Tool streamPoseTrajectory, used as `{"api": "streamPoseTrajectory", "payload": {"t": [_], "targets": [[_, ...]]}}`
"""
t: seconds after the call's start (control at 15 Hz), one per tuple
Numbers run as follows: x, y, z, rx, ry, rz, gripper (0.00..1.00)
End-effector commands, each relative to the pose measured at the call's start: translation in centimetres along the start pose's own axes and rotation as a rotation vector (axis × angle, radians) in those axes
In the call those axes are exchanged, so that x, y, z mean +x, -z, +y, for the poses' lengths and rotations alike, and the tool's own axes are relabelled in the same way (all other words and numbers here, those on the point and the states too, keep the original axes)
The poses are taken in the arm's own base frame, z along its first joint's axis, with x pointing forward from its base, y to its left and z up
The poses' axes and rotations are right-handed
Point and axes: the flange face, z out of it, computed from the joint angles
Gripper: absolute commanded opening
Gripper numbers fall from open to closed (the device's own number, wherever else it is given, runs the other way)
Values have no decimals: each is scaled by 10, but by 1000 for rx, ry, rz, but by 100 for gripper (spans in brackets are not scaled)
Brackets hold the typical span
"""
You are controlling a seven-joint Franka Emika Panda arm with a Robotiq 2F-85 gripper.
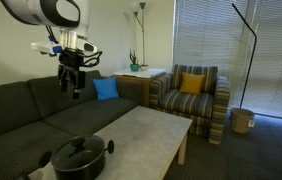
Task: Put the lid on the table
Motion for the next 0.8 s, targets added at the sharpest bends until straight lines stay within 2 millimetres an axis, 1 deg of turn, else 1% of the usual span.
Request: {"api": "streamPoseTrajectory", "payload": {"t": [0.0,0.27,0.33,0.53,0.73], "targets": [[3,-1,-1,0,1,-2,100],[5,3,-3,1,3,-3,100],[9,-1,-4,-4,9,-10,100],[32,-26,-7,16,-5,-19,100],[54,-60,-9,-3,-22,-39,100]]}}
